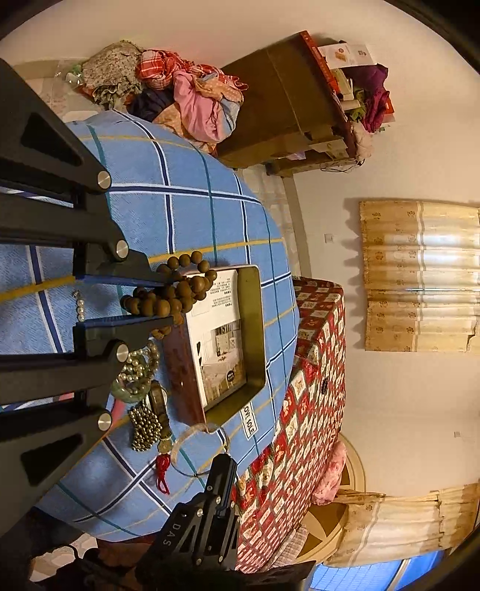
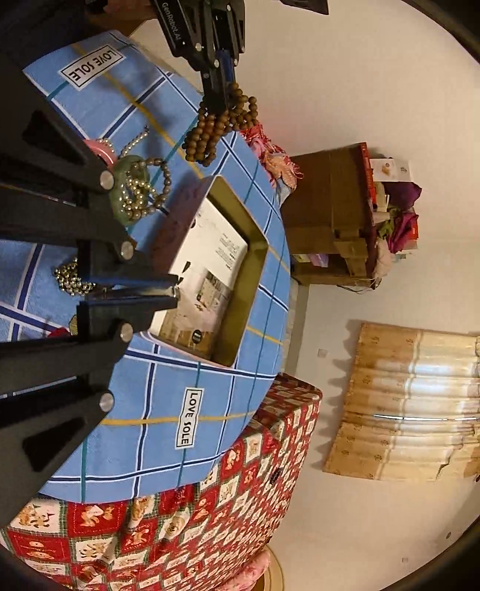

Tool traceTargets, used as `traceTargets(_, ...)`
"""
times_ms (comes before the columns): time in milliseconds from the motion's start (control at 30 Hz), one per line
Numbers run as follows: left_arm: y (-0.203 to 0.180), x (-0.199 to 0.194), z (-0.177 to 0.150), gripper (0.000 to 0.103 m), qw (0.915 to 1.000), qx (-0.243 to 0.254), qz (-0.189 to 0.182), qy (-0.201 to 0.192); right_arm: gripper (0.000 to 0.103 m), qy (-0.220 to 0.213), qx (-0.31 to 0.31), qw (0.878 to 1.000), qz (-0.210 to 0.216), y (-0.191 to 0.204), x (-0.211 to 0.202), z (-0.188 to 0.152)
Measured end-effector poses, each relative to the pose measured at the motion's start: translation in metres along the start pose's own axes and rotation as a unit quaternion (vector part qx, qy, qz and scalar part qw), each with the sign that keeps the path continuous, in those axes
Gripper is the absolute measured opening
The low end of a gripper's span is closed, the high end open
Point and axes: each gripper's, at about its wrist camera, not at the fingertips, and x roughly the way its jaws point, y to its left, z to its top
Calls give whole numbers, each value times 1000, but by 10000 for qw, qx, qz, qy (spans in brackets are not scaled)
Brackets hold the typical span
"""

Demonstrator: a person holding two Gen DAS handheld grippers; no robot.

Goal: Organize jewelry
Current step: 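Carry both items into the pink tin and open both grippers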

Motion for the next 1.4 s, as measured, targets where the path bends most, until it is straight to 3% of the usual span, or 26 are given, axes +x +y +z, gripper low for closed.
traceTargets(367,-2,13,34,13,9996,240,64,-164,7,-115,-46,9999,-41,-4,7,26)
traceTargets(833,1,81,53,13,9993,291,133,215,7,216,137,9996,-121,-20,67,43)
traceTargets(1400,2,118,60,14,9978,407,292,445,7,484,379,9979,-199,-31,100,38)
